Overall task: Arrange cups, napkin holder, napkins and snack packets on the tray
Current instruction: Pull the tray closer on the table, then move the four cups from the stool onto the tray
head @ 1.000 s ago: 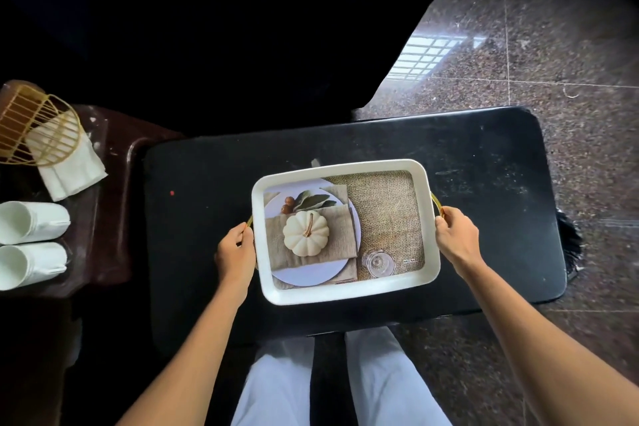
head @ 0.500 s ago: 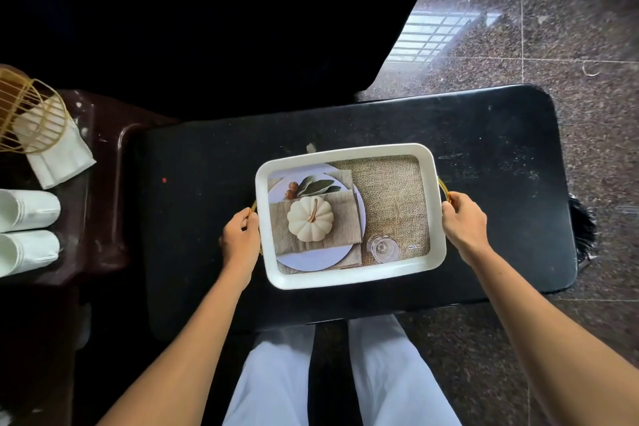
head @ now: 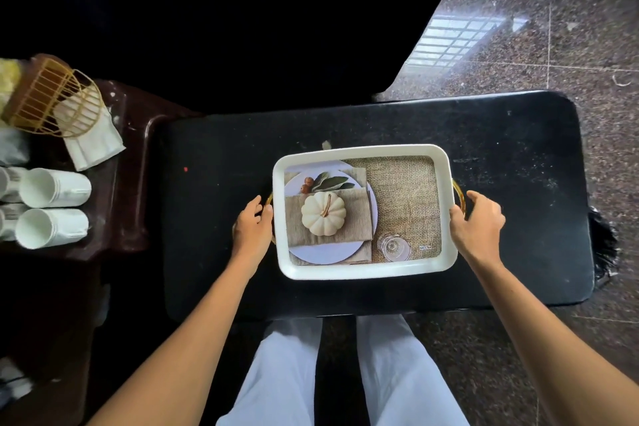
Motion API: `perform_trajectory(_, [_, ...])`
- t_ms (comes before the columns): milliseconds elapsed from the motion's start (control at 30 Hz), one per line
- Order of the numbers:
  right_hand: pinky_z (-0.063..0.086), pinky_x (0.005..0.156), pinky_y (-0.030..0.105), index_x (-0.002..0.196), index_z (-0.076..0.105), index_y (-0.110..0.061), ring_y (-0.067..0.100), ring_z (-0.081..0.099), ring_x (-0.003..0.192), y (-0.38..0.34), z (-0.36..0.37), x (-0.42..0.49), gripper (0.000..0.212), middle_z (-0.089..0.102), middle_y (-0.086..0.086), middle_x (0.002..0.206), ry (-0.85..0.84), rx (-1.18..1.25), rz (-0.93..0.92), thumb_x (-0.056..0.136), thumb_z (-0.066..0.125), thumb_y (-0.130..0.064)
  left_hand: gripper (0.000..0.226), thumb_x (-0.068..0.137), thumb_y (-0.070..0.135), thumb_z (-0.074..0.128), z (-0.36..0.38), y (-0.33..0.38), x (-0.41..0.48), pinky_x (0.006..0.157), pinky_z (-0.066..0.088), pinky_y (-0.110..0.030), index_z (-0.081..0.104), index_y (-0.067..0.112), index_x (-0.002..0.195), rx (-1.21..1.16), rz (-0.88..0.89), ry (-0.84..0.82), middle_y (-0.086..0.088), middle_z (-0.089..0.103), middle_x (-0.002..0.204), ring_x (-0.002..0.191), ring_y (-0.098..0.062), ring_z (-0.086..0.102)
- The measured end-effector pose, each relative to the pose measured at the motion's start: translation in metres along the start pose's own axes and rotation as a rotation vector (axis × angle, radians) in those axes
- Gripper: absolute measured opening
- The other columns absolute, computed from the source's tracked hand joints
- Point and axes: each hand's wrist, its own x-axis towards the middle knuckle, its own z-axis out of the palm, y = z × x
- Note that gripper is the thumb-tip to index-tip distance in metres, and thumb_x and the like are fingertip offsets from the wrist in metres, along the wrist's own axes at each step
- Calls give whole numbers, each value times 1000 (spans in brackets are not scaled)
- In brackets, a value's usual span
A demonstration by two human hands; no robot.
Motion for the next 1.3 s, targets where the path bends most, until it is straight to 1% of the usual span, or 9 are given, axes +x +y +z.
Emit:
perform_trajectory(100, [26,98,32,136,50,-3,34,32,136,-12,-3,-17,44,46,20,139,-21,-6,-120,96,57,-21,50,106,33,45,-13,3,-19,116,40,-44,38,24,155,57,46,29,-6,44,157,143,-24,45])
perform_trajectory(267, [32,111,49,140,49,-2,36,29,138,-33,-12,-53,48,44,21,143,-147,-27,-290,96,61,-19,48,105,28,48,-36,0,-78,120,32,-37,43,18,152,149,145,124,-5,40,158,146,-23,39])
perform_trajectory(533, [42,103,52,131,54,10,45,50,119,-81,-9,-129,51,56,29,129,-224,-151,-663,85,73,-4,47,103,29,53,-79,-27,-161,121,31,-33,49,18,149,84,188,293,-3,43,156,147,-20,39])
perform_trajectory(667, [40,108,48,134,53,5,41,47,128,-118,15,-177,51,52,23,138,-269,-140,-807,89,70,-10,46,103,30,54,-123,-51,-167,121,31,-34,50,22,148,92,208,324,-1,43,156,147,-18,38])
perform_trajectory(800, [31,107,29,134,54,-1,32,46,129,-169,56,-231,46,53,15,138,-338,-44,-885,92,68,-12,44,100,20,60,-194,-75,-138,120,32,-36,56,11,143,164,256,376,-11,50,150,143,-27,45])
perform_trajectory(967, [51,97,26,129,60,-8,19,63,111,-252,128,-297,36,62,6,124,-395,140,-791,94,66,-11,40,100,15,59,-291,-113,-76,114,39,-36,59,4,138,43,224,448,-15,56,140,133,-29,53])
perform_trajectory(1100, [43,77,-4,118,67,-10,-3,65,93,-317,192,-333,25,69,-1,109,-405,271,-640,94,68,-14,38,102,16,55,-346,-143,-25,100,46,-32,58,6,139,-154,92,383,-17,59,140,122,-31,62])
perform_trajectory(1200, [44,75,-3,111,70,-11,5,70,92,-353,237,-346,18,72,-3,103,-396,285,-545,93,68,-15,38,103,17,52,-363,-156,5,97,44,-28,57,8,140,-250,44,302,-14,61,142,123,-28,63])
perform_trajectory(1300, [49,81,14,110,69,-11,17,70,100,-378,273,-350,18,70,0,102,-411,213,-488,92,67,-14,38,104,17,50,-369,-159,25,93,41,-19,57,8,140,-316,24,246,-12,61,143,127,-25,61])
